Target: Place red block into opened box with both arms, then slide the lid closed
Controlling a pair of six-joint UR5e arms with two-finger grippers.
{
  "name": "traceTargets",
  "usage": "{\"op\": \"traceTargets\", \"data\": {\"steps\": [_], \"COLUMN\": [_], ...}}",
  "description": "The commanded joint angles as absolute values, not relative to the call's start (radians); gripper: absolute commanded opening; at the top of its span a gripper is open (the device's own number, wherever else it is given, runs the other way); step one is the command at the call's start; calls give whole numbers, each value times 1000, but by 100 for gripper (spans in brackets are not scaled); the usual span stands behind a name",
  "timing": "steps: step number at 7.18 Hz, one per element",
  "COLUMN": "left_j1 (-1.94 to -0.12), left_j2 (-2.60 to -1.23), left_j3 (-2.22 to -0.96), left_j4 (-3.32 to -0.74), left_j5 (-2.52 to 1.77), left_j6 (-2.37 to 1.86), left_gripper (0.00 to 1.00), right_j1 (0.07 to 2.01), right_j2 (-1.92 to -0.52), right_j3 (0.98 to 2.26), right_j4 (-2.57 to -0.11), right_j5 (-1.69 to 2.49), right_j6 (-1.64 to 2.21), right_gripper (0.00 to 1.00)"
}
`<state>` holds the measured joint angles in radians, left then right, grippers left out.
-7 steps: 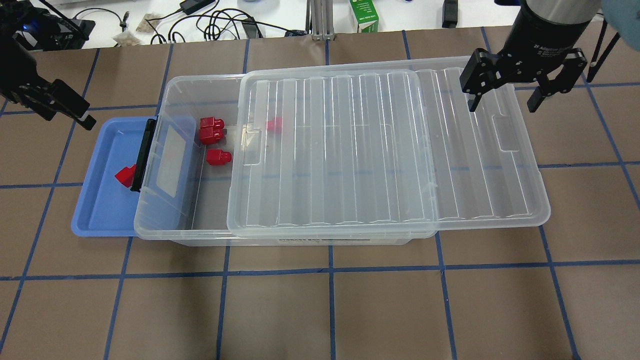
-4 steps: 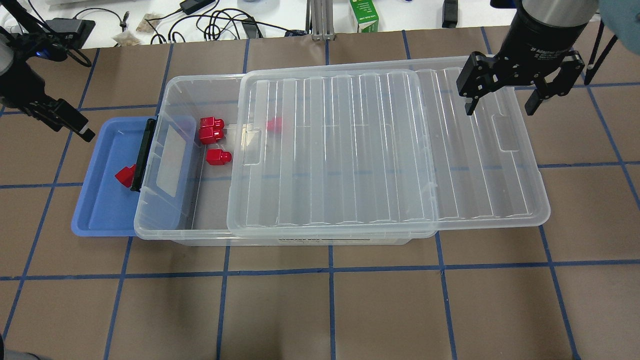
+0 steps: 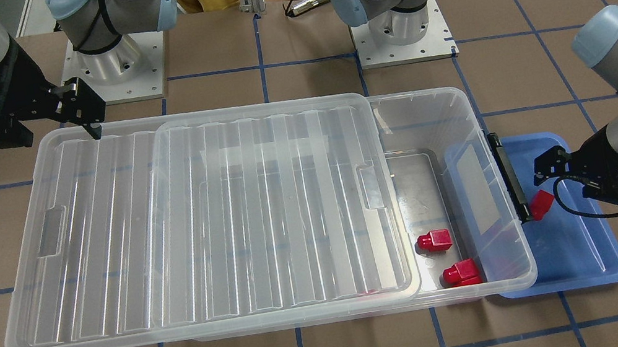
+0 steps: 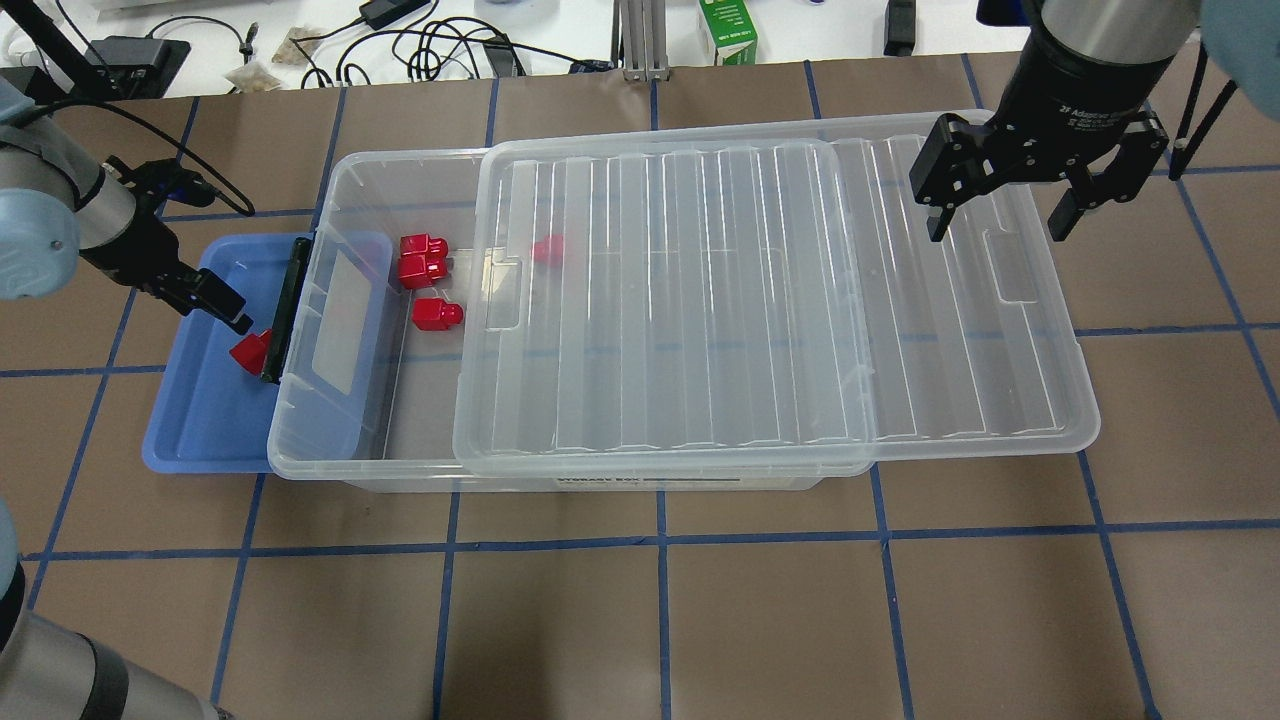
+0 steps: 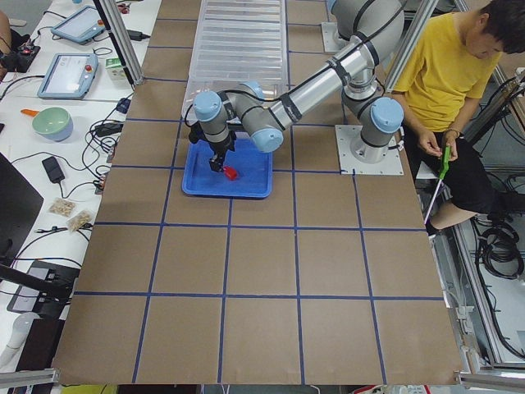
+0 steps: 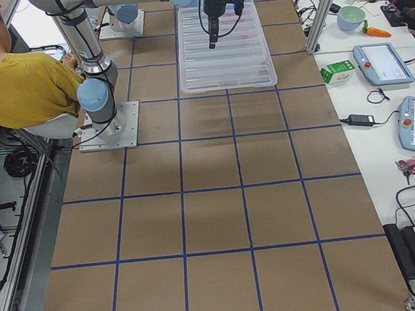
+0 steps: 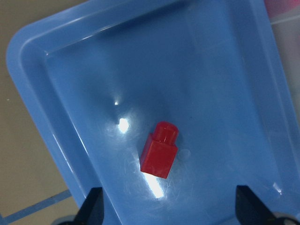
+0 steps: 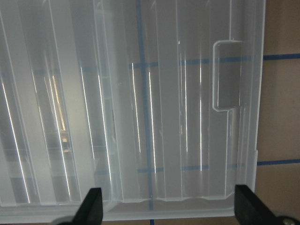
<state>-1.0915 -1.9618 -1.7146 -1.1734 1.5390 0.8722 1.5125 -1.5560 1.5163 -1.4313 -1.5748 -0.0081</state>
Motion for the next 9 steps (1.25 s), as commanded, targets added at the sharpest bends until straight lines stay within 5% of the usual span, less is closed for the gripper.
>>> {"op": "traceTargets", "data": {"steps": [1,5,9], "left_j1": [-1091,-1091,-1095], "left_j2": [-2008,-2074,-2074], "left_j3": [-1729,-1730,-1730], "left_j4": [-1148,-1120,-1075], "left_j5": [1540,1531,1542], "left_j6": [870,850,850], "left_gripper": [100,100,13], "right_j1": [1514,1512,1514], "right_j2": [-1562,-1566,-1568], "right_j3": [1526,1526,1525], "right_j4": [-1434,-1436,-1445], "right_j5": [-1577,-1563,-1560], "right_j6": [-9,-18,-8], "right_gripper": [100,100,100]}}
